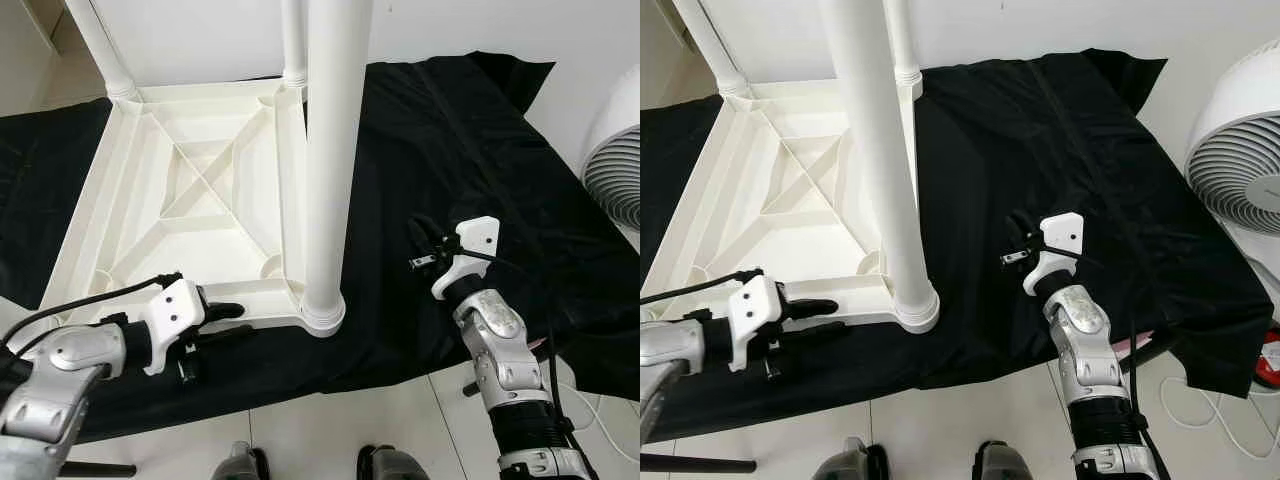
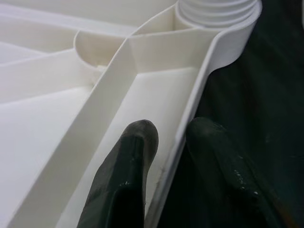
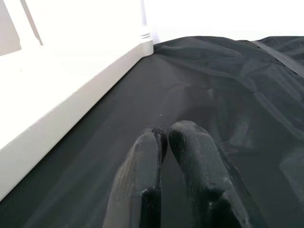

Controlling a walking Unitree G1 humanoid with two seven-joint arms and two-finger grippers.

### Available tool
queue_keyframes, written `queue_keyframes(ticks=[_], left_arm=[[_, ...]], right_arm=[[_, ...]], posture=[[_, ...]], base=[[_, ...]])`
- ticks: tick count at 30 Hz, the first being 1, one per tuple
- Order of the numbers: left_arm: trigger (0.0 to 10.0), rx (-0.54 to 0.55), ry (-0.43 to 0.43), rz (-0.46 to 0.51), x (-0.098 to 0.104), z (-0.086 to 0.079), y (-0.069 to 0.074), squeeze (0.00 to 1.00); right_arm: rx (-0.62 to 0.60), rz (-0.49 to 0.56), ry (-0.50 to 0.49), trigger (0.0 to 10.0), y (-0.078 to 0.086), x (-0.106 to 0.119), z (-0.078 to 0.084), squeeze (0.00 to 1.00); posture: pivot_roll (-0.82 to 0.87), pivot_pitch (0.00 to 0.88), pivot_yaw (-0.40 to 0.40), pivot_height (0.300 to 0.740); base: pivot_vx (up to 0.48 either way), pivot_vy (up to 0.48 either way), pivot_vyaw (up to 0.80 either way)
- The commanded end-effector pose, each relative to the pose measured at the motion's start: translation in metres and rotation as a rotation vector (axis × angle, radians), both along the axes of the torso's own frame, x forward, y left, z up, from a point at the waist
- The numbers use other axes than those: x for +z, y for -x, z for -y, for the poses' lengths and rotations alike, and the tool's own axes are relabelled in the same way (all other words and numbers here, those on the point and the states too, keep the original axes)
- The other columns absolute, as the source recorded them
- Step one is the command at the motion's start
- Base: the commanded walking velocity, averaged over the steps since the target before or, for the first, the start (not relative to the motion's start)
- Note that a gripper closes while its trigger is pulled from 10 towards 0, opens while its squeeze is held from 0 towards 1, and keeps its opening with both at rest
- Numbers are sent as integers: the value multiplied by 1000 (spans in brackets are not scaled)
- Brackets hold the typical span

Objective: Building children table

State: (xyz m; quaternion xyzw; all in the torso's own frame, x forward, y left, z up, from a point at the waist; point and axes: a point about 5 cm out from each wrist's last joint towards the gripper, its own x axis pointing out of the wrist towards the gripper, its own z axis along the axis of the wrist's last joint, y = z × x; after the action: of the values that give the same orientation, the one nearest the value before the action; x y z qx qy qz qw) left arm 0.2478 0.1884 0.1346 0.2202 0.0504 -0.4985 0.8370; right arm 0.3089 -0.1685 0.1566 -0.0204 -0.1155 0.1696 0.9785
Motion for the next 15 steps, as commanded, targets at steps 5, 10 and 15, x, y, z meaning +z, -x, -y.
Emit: queue_keyframes(ticks=[5, 10, 15], left_arm=[[3176, 18, -40, -38, -19, 4, 0, 0], [0, 10, -13, -12, -18, 15, -3, 0], [2588, -20, 16, 29, -11, 35, -8, 0]], right_arm=[[-12, -3, 1, 10000, 2, -2, 2, 0], [-15, -1, -1, 10000, 2, -2, 1, 0], [-13, -1, -1, 10000, 2, -2, 1, 0]], posture=[[-51, 125, 75, 740], [-58, 120, 78, 740], [-59, 117, 81, 740]], base=[[0, 0, 0], [0, 0, 0], [0, 0, 0]])
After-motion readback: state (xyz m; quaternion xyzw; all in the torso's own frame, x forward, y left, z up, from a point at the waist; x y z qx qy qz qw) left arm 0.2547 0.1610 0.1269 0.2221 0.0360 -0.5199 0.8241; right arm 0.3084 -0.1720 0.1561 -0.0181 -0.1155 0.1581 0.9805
